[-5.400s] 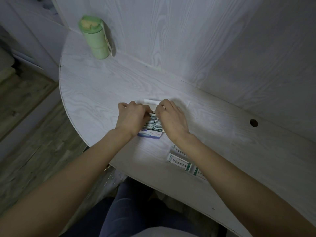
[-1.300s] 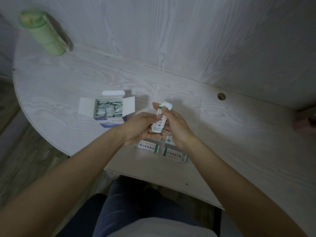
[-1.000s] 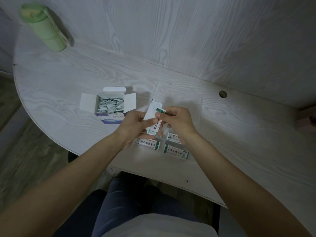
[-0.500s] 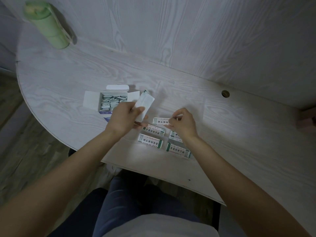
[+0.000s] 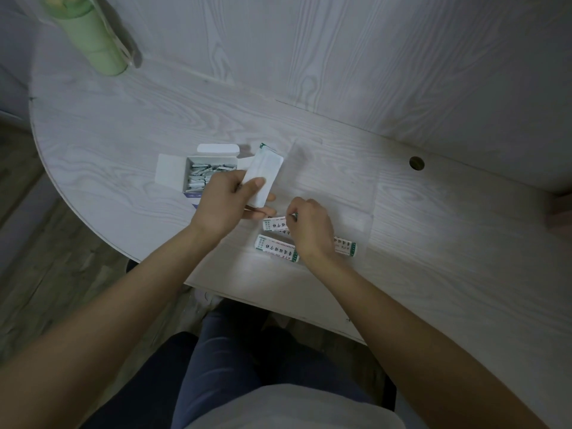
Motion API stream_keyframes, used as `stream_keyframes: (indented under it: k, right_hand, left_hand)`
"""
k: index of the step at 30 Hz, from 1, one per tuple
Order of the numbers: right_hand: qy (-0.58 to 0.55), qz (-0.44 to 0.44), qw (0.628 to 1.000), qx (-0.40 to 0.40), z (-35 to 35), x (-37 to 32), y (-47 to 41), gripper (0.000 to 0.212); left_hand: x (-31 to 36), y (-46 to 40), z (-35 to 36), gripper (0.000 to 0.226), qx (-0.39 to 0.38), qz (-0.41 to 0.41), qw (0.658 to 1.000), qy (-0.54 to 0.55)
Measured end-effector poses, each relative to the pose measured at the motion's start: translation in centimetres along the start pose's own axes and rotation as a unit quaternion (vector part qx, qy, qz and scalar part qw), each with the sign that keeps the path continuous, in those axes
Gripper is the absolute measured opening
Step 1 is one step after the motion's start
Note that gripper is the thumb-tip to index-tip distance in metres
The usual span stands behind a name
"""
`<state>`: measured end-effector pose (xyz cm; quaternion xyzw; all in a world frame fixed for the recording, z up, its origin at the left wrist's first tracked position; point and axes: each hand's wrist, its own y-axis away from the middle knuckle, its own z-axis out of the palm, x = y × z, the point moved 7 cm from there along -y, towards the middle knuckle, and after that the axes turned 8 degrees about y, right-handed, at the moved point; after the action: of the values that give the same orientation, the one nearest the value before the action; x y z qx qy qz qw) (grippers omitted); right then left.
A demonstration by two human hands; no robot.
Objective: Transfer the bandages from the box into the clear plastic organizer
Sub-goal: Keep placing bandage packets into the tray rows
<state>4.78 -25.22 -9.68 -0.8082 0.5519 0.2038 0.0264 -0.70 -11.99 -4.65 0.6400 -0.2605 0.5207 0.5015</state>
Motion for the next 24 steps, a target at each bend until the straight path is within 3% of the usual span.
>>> stream_keyframes:
  k: [2,5,7,14,24]
  right_hand:
    - [-0.025,0.022,0.999,0.014,-0.2,0.6,-0.1,0.011]
    - [-0.162,0.079,0.983,0.029,-0.8,1.8,-0.2,0.008]
    - [-0.176,0.088,0.980,0.032,-1.0,2.1,-0.2,0.008]
    - [0.028,0.013,0.999,-0.014,0.0,0.1,0.0,0.014]
    - [0.235,-0.079,0.968,-0.031,0.4,-1.4,-0.1,0.019]
  left_hand:
    - [0.1,0.1,0.1,0.018,-0.004,0.002,1.000,0.003]
    - [0.2,0.1,0.3,0.016,-0.009,0.006,1.000,-0.002]
    - [0.2,0.1,0.3,0.016,-0.011,0.006,1.000,-0.005]
    - [0.4,0.1,0.3,0.015,-0.016,0.002,1.000,0.005]
    - [0.4,0.1,0.0,0.022,-0.021,-0.001,1.000,0.002]
